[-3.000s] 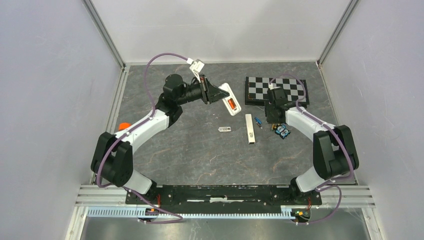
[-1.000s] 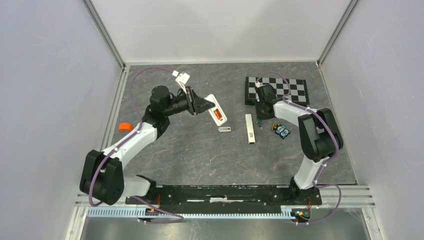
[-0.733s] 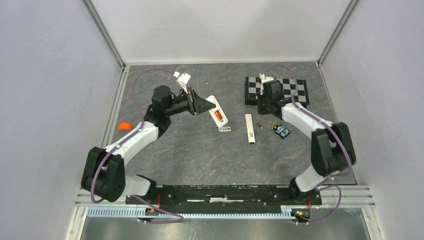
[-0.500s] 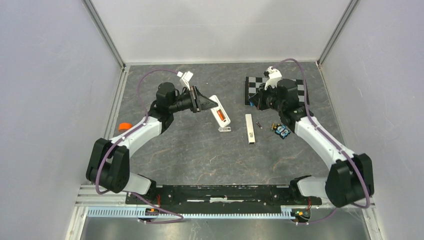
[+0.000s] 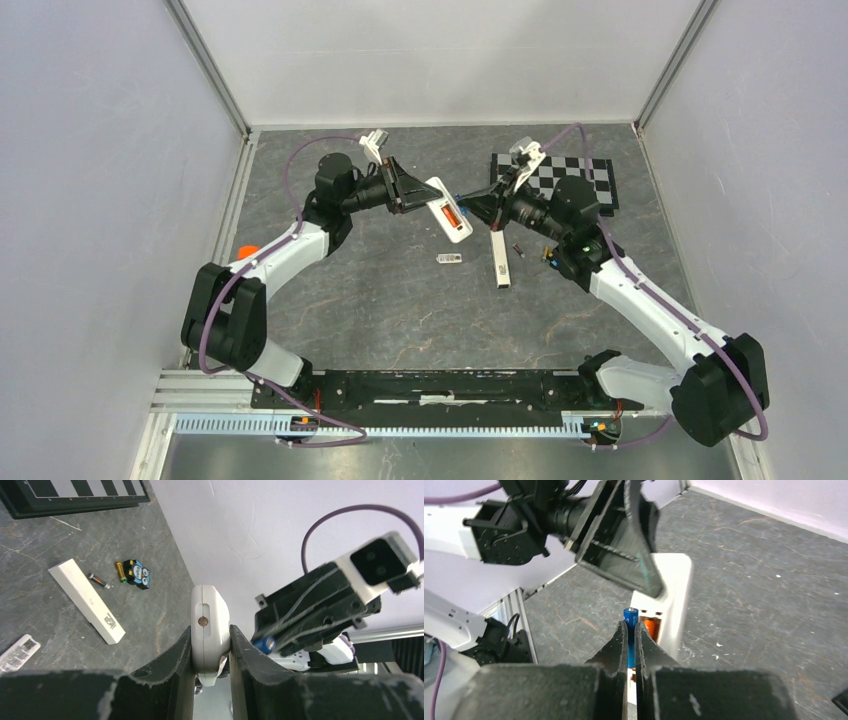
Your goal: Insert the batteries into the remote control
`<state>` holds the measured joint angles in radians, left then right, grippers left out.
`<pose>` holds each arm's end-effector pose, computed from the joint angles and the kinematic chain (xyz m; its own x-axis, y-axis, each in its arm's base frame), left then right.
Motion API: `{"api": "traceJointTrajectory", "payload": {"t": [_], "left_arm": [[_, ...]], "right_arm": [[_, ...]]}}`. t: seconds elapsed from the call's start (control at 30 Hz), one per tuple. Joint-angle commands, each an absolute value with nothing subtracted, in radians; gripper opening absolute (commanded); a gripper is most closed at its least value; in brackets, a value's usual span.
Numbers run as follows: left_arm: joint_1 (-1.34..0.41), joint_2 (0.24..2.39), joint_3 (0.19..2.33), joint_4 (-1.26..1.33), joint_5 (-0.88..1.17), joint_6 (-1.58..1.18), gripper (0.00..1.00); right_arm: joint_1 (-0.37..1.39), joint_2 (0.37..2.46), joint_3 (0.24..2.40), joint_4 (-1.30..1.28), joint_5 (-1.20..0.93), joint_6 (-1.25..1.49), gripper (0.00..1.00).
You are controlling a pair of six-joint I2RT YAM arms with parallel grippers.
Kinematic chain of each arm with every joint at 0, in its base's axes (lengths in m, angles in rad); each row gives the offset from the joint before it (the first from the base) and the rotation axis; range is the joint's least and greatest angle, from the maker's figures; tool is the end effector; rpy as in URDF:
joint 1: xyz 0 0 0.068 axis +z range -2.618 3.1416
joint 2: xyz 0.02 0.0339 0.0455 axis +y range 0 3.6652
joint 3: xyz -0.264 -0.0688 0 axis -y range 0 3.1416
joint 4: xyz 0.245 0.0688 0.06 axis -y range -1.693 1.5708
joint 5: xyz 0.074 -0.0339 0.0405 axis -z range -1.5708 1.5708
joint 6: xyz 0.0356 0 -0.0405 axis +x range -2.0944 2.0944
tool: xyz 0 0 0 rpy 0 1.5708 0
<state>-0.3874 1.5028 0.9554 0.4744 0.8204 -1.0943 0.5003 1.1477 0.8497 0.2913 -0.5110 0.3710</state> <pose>0.3054 -0.1527 0.2934 -0.8601 -0.3035 -0.4100 0.3679 0.1877 -0.9107 0.2272 0.1441 0.3389 -0.3127 0.1894 -0.9308 -0.7877 0.4958 0.3656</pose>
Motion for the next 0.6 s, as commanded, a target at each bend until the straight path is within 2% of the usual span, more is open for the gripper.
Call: {"api": "traceJointTrajectory", "payload": {"t": [0.0, 0.23, 0.57], "left_arm": [[-0.384, 1.491, 1.017, 0.521, 0.865, -1.184, 0.02], [-0.384, 1.464, 1.014, 0.478, 0.887, -1.177, 0.02], [-0.384, 1.45, 1.012, 0.452, 0.888, -1.19, 0.02]], "right_arm": [[0.56, 1.163, 0.896, 0.331, -0.46, 0.311, 0.03], [0.574, 1.154, 0.892, 0.33, -0.408, 0.239, 0.03], [0.575, 1.113, 0.829, 0.424, -0.446, 0.172, 0.03]]}}
